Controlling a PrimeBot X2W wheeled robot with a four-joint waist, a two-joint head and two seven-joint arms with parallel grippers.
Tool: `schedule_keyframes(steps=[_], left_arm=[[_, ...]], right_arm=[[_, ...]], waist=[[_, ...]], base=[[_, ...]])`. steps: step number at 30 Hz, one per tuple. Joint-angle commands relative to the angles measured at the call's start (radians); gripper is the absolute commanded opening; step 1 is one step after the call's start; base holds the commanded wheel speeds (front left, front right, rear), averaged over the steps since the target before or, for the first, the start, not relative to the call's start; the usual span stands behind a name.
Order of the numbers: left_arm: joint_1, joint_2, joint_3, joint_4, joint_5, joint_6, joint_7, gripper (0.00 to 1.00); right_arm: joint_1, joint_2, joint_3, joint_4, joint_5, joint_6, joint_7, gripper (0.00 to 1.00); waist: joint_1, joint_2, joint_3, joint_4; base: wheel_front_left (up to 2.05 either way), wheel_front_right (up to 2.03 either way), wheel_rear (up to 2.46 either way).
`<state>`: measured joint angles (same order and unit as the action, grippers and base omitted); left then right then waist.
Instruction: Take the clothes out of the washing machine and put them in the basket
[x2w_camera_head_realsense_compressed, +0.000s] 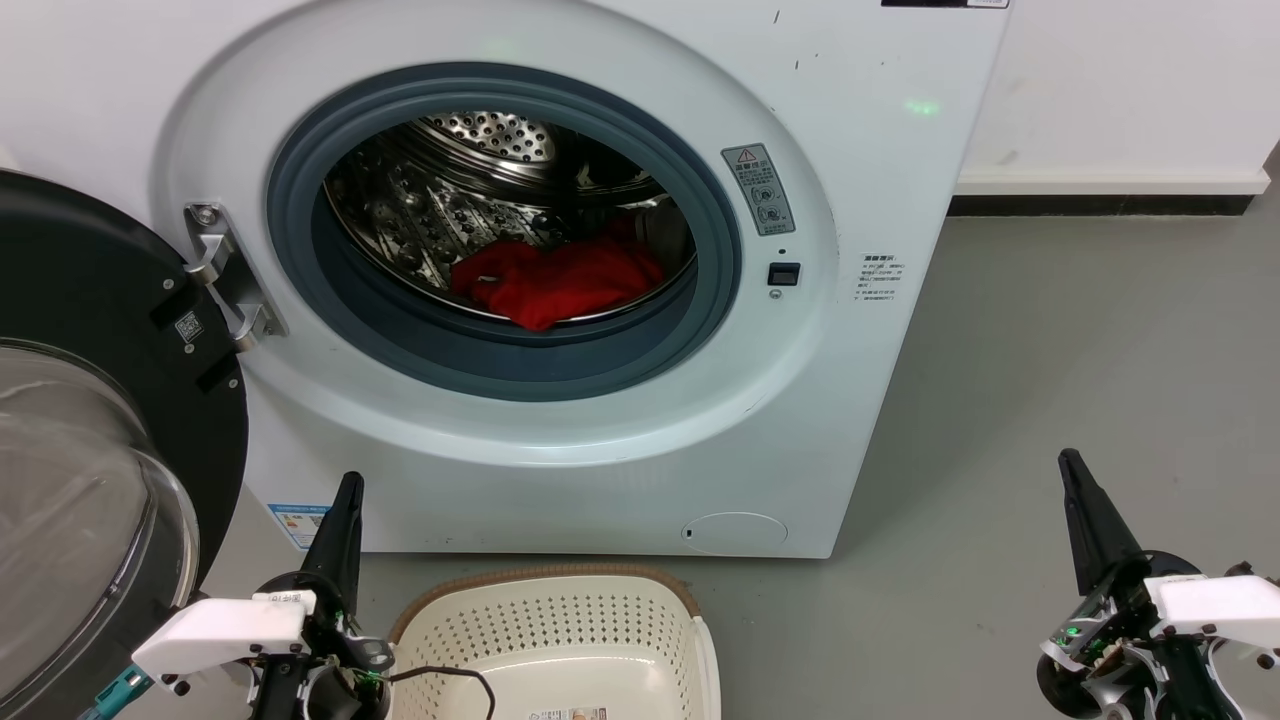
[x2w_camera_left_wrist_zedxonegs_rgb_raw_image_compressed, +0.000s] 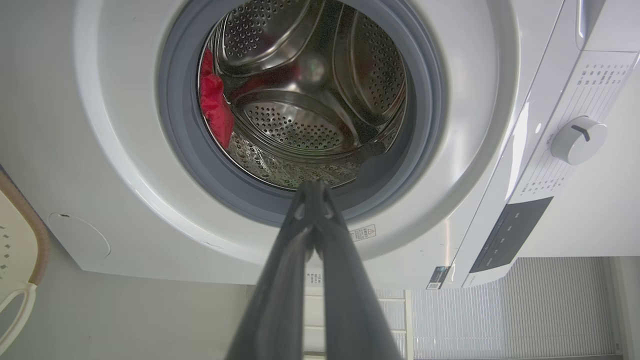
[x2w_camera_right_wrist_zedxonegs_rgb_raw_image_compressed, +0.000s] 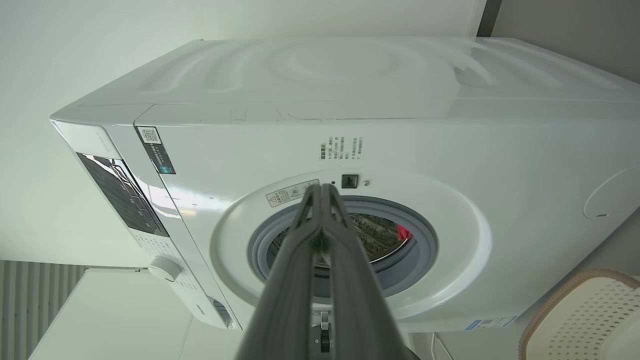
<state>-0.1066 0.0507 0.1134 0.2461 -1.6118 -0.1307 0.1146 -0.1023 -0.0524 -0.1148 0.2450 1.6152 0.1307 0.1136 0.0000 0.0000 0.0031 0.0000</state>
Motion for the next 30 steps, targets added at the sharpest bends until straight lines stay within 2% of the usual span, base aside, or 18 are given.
schedule_keyframes(steps=[1, 23, 24, 30], left_arm=[[-0.006, -0.001, 0.002, 0.000, -0.002, -0.002, 0.002, 0.00], [-0.006, -0.001, 0.002, 0.000, -0.003, -0.002, 0.002, 0.00], [0.001, 0.000, -0.001, 0.003, 0.000, 0.000, 0.000, 1.00], [0.001, -0.001, -0.033, 0.006, 0.007, 0.000, -0.024, 1.00]], right_arm=[[-0.013, 0.003, 0.001, 0.001, -0.005, 0.000, 0.001, 0.00], [-0.013, 0.003, 0.001, 0.001, -0.005, 0.000, 0.001, 0.00], [0.002, 0.000, 0.000, 0.002, 0.000, 0.000, 0.000, 1.00], [0.013, 0.000, 0.019, -0.003, -0.010, 0.000, -0.025, 1.00]], waist=[[0.0000, 0.0000, 0.000, 0.000], [0.0000, 0.0000, 0.000, 0.000], [0.0000, 0.0000, 0.000, 0.000], [0.0000, 0.0000, 0.001, 0.000]], base=[[0.00, 0.00, 0.00], [0.00, 0.00, 0.00], [0.00, 0.00, 0.00], [0.00, 0.00, 0.00]])
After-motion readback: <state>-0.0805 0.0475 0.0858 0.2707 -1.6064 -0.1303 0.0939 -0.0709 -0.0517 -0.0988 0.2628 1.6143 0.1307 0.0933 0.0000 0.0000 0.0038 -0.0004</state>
